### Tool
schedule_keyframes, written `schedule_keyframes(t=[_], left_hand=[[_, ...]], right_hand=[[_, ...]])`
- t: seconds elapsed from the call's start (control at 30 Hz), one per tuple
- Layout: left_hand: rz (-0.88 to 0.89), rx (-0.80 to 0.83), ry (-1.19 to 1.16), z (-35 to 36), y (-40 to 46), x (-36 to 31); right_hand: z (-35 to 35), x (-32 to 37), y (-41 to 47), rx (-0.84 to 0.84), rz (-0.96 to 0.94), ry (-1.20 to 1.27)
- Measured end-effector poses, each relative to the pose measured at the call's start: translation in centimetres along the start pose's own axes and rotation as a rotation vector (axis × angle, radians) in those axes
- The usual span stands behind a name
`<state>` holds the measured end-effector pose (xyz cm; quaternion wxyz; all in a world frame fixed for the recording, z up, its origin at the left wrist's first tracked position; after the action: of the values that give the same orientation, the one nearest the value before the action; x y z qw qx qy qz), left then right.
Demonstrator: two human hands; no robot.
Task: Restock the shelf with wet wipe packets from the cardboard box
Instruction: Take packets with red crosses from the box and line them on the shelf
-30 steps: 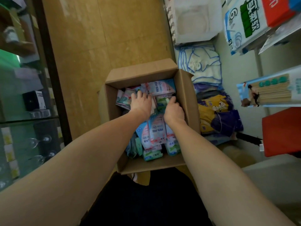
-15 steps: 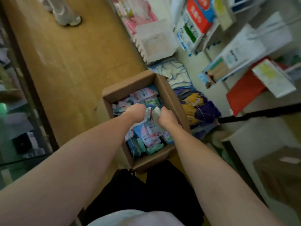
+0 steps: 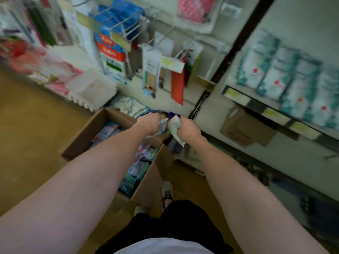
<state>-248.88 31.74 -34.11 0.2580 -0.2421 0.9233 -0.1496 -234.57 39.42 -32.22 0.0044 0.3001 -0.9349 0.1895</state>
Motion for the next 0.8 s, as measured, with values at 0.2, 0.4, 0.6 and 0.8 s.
schedule_keyframes(t=[0.2,0.4,0.6,0.8], left_hand=[[0.243,-0.131,0.097,-3.1,0.5,-11.5],[0.431,-0.212,0.202,-4.8,1.4,-22.9],[0.454,-0.208,0.26,-5.8,3.1,-33.7],[0.513,-0.166,0.206,-4.0,5.7,-43.3]], right_hand=[[-6.4,-8.6,-3.8,-0.175,0.135,0.14],[-12.0,-17.3,-6.0,-0.336,0.241,0.171],[-17.5,-26.5,-6.8,-0.4,0.346,0.227],[-19.6,-34.9,-7.4,-0.517,0.382,0.254]])
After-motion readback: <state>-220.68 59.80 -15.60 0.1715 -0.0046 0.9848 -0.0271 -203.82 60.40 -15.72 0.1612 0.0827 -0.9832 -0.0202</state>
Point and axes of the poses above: each hand's wrist, its own y-axis towards the middle knuckle, its own z-axis out of the palm, x = y × z, the point moved 1 cm from there along y, towards the middle knuckle, and after that the axes turned 11 degrees about -y, right-handed, at the moved point
